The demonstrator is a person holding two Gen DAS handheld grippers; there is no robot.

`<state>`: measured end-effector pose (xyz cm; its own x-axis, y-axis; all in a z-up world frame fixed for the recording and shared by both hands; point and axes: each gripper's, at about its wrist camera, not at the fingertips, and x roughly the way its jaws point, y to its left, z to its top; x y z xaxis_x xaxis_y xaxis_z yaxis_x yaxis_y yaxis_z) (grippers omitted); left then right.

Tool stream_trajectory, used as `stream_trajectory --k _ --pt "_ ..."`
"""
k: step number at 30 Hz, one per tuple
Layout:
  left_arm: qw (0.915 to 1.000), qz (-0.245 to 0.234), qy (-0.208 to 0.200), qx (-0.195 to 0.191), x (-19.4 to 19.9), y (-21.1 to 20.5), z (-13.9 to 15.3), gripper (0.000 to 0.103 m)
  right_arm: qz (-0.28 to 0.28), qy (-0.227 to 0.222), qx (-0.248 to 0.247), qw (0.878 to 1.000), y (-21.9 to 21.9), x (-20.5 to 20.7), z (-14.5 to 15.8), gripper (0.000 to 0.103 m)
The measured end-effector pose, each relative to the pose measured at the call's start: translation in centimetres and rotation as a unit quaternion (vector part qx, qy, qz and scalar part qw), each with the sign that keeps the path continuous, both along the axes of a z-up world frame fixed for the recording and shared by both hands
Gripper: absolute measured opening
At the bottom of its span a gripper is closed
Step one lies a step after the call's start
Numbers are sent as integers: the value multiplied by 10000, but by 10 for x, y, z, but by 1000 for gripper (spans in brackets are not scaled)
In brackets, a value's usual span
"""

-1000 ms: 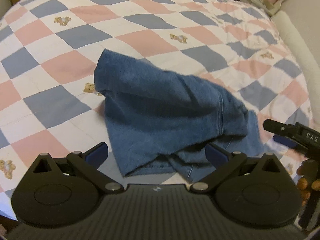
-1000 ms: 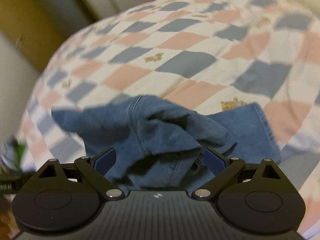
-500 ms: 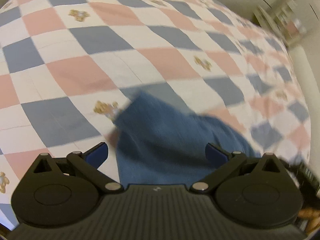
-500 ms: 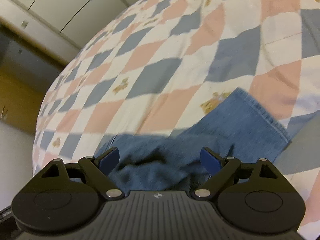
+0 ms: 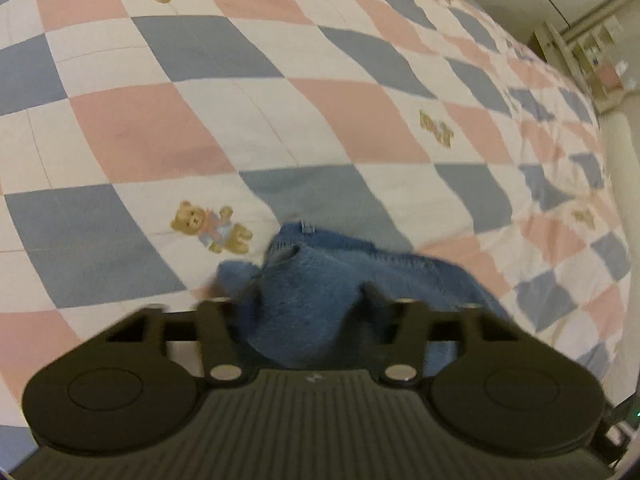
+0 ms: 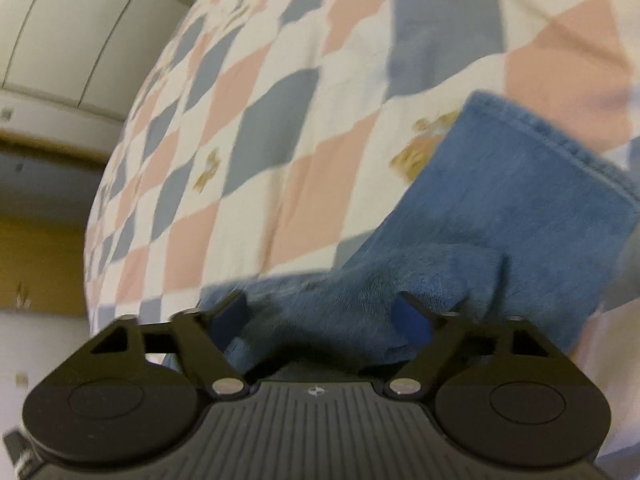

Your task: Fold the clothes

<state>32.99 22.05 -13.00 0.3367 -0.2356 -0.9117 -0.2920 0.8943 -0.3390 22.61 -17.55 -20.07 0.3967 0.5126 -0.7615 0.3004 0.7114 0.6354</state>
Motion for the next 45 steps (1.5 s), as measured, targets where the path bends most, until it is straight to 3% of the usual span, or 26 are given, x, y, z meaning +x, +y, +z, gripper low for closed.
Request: stream_trajectory --k 1,3,5,11,15,19,21,22,24,27,30,36,41,45 --pt "10000 -22 -4 39 -6 -1 0 33 144 -46 -26 9999 2 -3 2 59" --pt "9999 -145 -2 82 -20 -2 0 22 381 -113 -38 9992 4 -9 7 36" --pt "9995 -277 -21 117 -40 -4 2 19 589 -194 41 9981 4 -19 13 28" --pt "9961 -875 -89 30 -122 -27 12 17 1297 -276 -276 9908 -11 -63 35 12" --pt "9898 -1416 -83 -112 -181 -72 11 17 1240 28 -654 9901 -48 -96 34 8" --pt "9853 -1689 13 -258 -230 -121 -1 17 1245 538 -1188 9836 -81 -125 27 11" --pt "9857 -1679 40 -122 -248 -135 -8 18 1209 764 -1472 9787 -90 -134 28 24" --pt "9867 -1621 59 -46 -256 -139 -10 19 1221 718 -1657 9759 -93 -138 33 26" --pt "9910 -1331 114 -66 -269 -133 -12 23 1295 493 -1866 9726 -94 -142 45 51" --pt "9958 -914 -29 -64 -284 -112 -3 30 1447 -98 -1833 9723 -87 -146 68 54" --pt "9974 -645 -306 11 -289 -91 14 40 1761 -589 -1162 9757 -68 -150 72 58" --pt "9928 -904 -748 261 -258 -71 29 48 1802 -104 -1205 9762 -28 -165 41 55" --pt "9852 -1414 -948 -197 -207 -53 12 51 1290 -182 -1421 9812 -22 -176 57 55" --pt "9791 -1695 -1073 -336 -157 -44 -9 54 744 -265 -1529 9851 -20 -185 70 56"
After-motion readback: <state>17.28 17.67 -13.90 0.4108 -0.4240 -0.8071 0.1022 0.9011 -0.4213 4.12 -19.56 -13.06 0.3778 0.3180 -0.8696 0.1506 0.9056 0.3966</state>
